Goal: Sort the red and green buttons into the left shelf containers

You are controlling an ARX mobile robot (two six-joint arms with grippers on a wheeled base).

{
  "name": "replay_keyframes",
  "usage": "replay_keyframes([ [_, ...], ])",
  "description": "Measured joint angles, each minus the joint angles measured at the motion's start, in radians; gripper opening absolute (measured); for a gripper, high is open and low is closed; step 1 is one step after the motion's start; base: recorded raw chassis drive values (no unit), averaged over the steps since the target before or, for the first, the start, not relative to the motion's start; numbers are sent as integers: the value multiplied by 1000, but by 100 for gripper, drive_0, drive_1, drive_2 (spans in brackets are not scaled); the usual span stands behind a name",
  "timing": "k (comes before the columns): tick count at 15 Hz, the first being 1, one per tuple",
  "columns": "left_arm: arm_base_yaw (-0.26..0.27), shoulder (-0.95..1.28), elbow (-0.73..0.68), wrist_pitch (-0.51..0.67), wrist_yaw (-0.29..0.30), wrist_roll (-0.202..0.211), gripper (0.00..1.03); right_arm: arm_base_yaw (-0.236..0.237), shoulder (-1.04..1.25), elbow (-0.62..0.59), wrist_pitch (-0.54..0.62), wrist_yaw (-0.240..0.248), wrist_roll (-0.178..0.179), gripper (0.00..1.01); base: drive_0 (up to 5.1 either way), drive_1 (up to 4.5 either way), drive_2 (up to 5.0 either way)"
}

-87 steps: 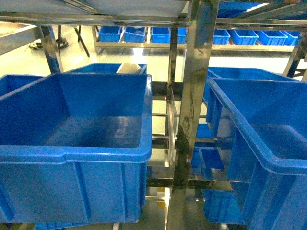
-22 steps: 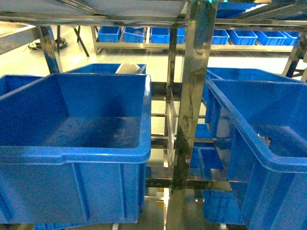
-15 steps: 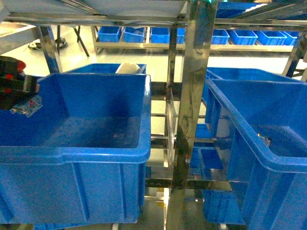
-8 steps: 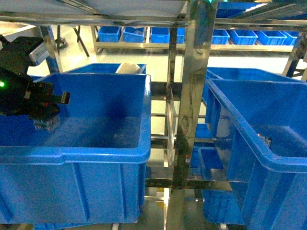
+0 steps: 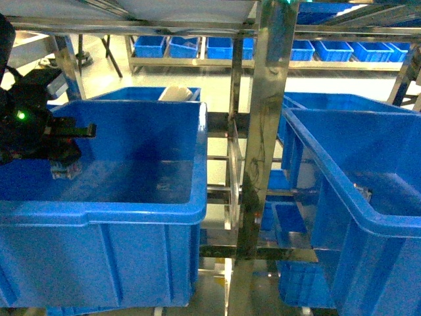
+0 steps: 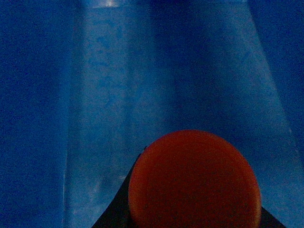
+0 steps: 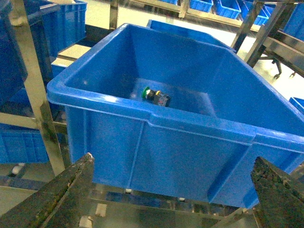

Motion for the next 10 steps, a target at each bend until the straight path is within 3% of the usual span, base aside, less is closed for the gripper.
replay_keyframes([
  [3,-22,6,23,11,14,-29,24,0,0,0,0,0,0,98,0,0,0],
  [9,-20,-6,18,7,45,-76,96,0,0,0,0,0,0,98,0,0,0],
  [10,-20,-21,15,0,53,-76,99,0,0,0,0,0,0,98,0,0,0],
])
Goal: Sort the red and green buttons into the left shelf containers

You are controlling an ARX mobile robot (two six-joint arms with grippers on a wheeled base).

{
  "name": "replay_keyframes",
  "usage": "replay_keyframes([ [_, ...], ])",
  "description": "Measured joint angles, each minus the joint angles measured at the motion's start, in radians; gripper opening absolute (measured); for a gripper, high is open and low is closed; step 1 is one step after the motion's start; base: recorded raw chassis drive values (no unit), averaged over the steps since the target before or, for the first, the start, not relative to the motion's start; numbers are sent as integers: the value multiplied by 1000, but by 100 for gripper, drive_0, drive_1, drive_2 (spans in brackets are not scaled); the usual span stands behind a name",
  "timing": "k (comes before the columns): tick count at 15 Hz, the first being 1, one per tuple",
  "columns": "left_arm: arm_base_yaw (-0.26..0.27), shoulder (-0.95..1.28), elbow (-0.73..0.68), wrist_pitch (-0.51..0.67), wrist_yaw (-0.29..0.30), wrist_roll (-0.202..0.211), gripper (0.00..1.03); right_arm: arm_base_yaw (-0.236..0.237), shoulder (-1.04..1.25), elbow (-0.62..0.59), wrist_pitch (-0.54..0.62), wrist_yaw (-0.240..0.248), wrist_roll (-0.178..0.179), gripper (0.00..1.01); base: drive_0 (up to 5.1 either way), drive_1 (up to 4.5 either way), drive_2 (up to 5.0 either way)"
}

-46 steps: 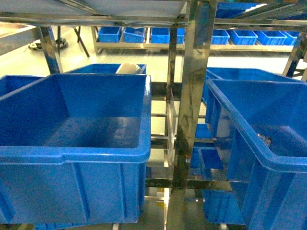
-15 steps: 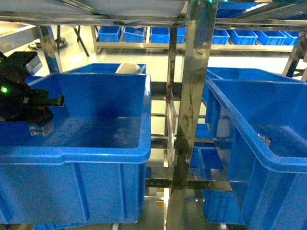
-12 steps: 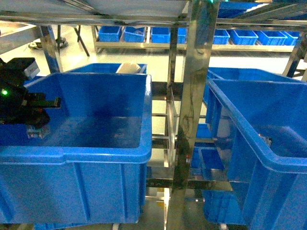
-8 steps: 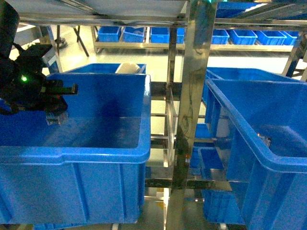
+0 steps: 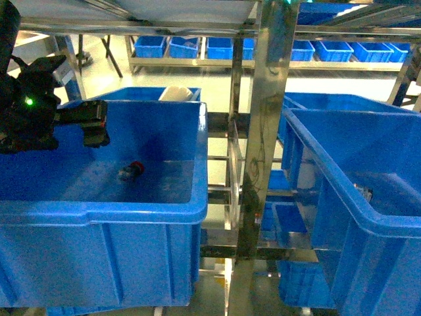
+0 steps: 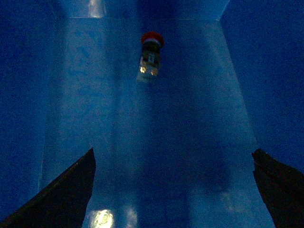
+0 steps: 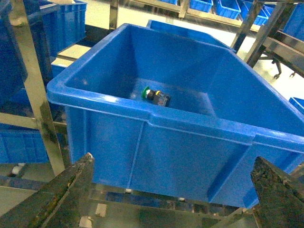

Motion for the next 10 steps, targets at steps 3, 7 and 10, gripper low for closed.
replay_keyframes([
  [3,-10,-50,-30,-5,37,-8,98,0,0,0,0,0,0,98,0,0,0],
  [7,-6,-181,-173,16,76,-19,98,0,0,0,0,0,0,98,0,0,0],
  [10,21,-372,-328,71,101,-17,98,0,0,0,0,0,0,98,0,0,0],
])
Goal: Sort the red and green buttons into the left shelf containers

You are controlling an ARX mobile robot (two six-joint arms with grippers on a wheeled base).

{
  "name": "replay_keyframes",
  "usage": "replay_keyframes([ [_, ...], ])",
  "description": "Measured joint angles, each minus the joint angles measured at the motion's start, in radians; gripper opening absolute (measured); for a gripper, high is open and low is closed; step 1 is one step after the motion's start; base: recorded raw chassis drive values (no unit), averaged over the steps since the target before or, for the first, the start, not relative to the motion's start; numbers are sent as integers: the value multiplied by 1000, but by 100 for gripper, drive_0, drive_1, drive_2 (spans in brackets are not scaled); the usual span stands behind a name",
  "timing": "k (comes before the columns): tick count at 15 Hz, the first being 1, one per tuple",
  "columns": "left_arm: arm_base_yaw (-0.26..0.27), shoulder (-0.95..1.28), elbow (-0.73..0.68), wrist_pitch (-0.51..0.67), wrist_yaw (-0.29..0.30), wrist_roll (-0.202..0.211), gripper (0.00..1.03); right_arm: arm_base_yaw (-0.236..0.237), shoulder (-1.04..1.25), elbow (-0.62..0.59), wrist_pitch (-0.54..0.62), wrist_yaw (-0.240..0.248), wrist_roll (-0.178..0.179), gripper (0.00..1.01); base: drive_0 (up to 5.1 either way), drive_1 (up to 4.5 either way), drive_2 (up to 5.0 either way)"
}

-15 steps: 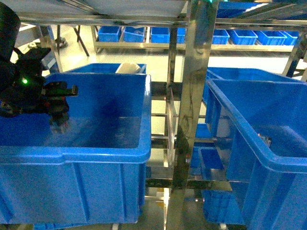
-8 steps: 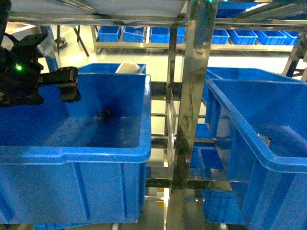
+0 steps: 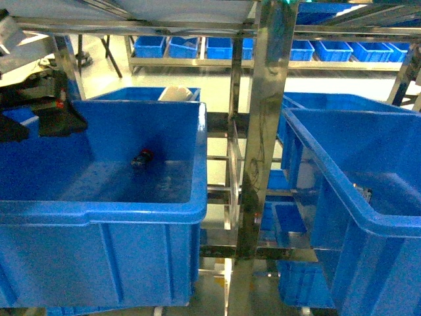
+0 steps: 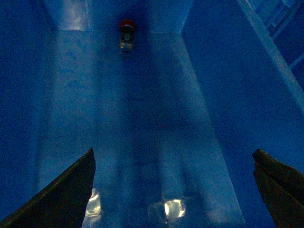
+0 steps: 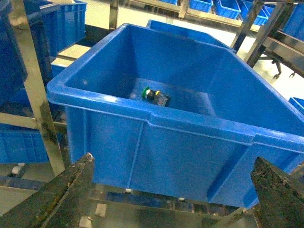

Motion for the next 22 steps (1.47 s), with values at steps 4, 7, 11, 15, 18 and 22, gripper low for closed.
replay_keyframes([
  [4,111,-425,-365,198,-103,-40,98,0,0,0,0,0,0,98,0,0,0],
  [7,82,-782,-568,144,-203,-86,98,0,0,0,0,0,0,98,0,0,0],
  [11,1,-1112,-628,167,-206,-126,93,18,-56,11,-95,15,30,93,0,0,0],
  [15,-18,-1218,-793,290,-203,47,38,53,-193,-5,33,32,183,38,0,0,0],
  [18,-19,-1281,-856,272,-203,51,1,53,-193,-5,90,34,187,1,0,0,0],
  [22,-19,-1371,-903,233,-203,54,1,53,-192,0,111,34,190,2,0,0,0],
])
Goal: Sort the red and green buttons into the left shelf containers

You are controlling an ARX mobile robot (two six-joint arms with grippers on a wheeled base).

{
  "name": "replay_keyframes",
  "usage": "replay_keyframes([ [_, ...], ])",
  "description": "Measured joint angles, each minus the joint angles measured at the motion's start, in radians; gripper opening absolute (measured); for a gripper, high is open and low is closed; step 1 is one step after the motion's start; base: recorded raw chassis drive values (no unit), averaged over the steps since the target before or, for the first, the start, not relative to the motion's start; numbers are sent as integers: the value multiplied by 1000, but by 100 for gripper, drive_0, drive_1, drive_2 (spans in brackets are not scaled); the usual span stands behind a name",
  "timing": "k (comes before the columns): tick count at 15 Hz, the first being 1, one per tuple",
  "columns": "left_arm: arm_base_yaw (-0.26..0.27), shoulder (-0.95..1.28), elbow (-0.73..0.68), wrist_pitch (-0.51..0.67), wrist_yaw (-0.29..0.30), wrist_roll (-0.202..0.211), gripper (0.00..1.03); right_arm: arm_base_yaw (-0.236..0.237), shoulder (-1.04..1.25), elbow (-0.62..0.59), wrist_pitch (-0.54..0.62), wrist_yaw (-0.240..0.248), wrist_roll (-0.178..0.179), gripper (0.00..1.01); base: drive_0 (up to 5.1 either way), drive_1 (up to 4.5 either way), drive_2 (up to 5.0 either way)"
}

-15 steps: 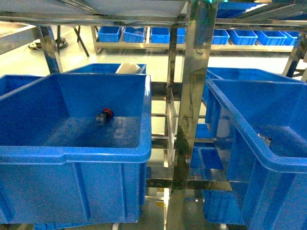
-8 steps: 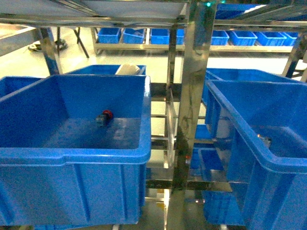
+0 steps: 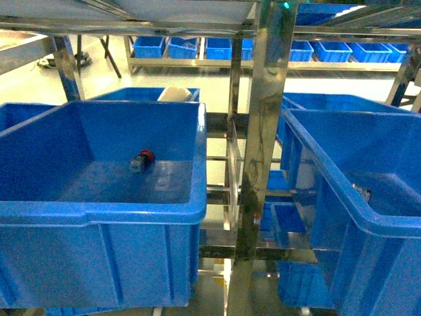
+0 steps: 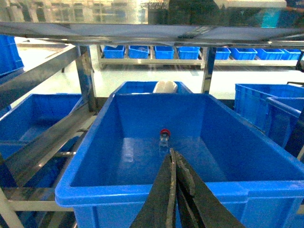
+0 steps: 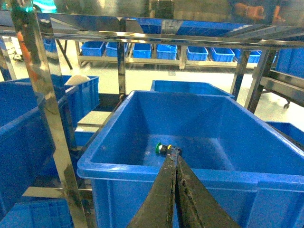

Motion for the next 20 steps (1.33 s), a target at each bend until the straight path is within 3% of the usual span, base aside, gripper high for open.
replay_keyframes([
  [5,0,-93,-44,-39,5,0,1,0,12,16,8,0,0,2,0,0,0],
  [7,0,-239,-43,-214,0,2,1,0,12,16,8,0,0,2,0,0,0],
  [20,-1,-253,-43,-203,0,6,1,0,12,16,8,3,0,2,0,0,0],
])
